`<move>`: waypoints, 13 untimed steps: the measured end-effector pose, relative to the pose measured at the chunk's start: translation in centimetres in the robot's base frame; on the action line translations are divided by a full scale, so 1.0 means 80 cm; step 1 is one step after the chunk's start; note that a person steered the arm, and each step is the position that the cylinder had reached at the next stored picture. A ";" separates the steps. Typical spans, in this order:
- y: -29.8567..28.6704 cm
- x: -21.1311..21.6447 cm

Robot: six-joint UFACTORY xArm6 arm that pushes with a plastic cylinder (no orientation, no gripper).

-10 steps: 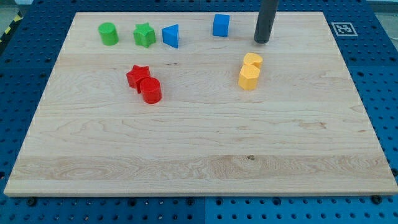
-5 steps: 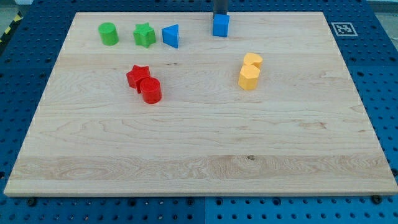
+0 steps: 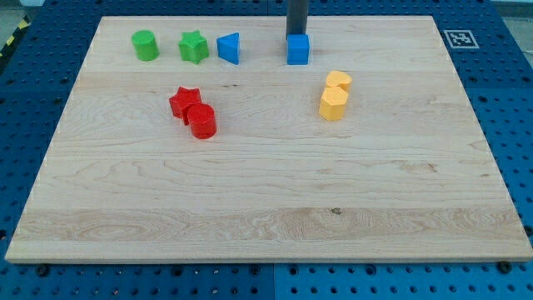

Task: Move the blue cube to the right of the blue triangle

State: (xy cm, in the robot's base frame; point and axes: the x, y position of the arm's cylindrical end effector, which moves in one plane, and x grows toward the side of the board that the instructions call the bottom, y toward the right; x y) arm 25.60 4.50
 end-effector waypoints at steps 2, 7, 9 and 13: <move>0.036 -0.019; 0.090 0.053; 0.036 0.053; -0.035 0.057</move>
